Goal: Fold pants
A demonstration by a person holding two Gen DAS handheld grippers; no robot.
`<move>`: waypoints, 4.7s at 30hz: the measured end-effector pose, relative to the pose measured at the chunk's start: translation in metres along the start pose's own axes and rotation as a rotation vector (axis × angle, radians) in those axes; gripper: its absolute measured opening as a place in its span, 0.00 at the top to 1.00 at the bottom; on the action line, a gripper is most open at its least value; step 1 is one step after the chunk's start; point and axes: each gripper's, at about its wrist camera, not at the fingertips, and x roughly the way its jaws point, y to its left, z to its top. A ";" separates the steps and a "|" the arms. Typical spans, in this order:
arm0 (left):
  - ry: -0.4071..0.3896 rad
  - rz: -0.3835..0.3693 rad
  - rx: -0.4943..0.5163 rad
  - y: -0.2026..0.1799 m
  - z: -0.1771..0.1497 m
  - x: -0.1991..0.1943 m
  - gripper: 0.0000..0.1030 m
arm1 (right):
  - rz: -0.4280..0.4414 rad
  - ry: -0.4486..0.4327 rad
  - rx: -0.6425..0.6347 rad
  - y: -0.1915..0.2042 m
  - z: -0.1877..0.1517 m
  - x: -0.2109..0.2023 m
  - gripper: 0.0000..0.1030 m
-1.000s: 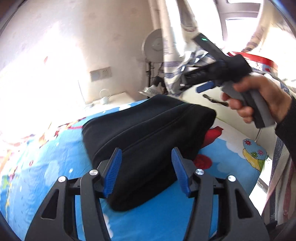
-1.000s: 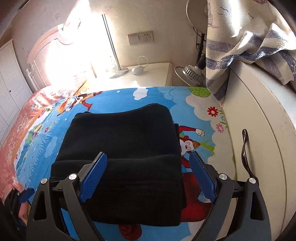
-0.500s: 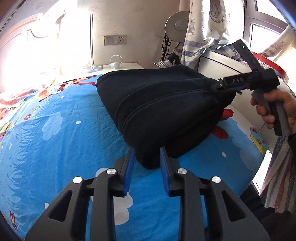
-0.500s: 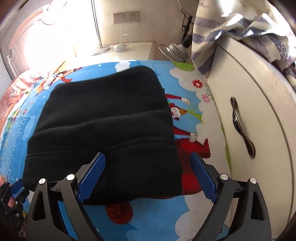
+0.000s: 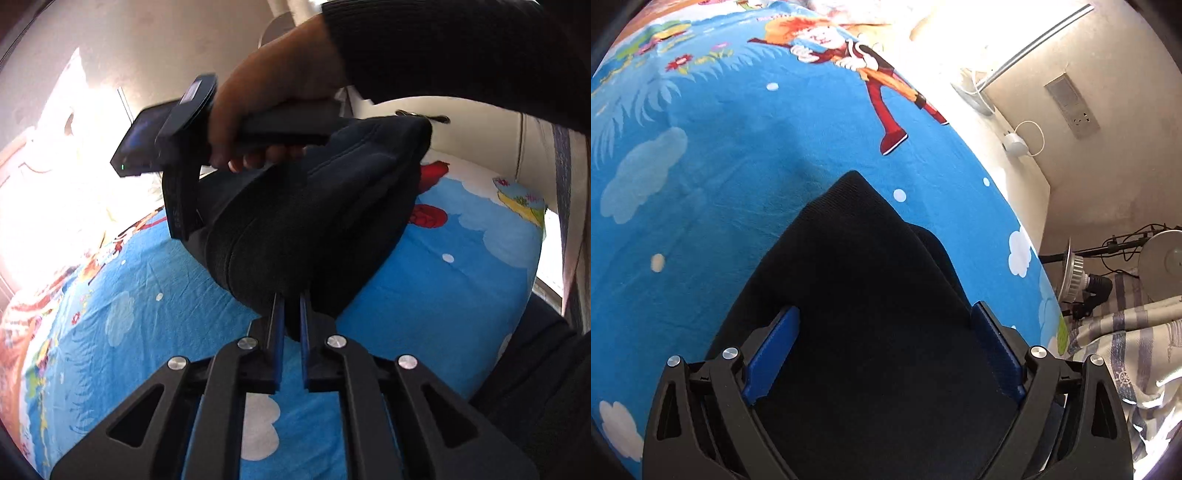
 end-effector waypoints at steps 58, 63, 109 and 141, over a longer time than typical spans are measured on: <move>0.024 -0.150 0.091 -0.038 0.034 0.026 0.57 | -0.120 -0.138 0.361 -0.103 -0.069 -0.016 0.12; -0.081 -0.173 -0.038 -0.011 0.040 -0.004 0.48 | -0.121 -0.254 0.610 -0.149 -0.162 -0.077 0.04; 0.034 -0.242 -0.474 0.062 0.165 0.115 0.18 | 0.073 -0.254 0.927 -0.134 -0.309 -0.032 0.05; 0.115 -0.159 -0.326 0.011 0.100 0.090 0.46 | 0.035 -0.261 0.924 -0.129 -0.309 -0.037 0.05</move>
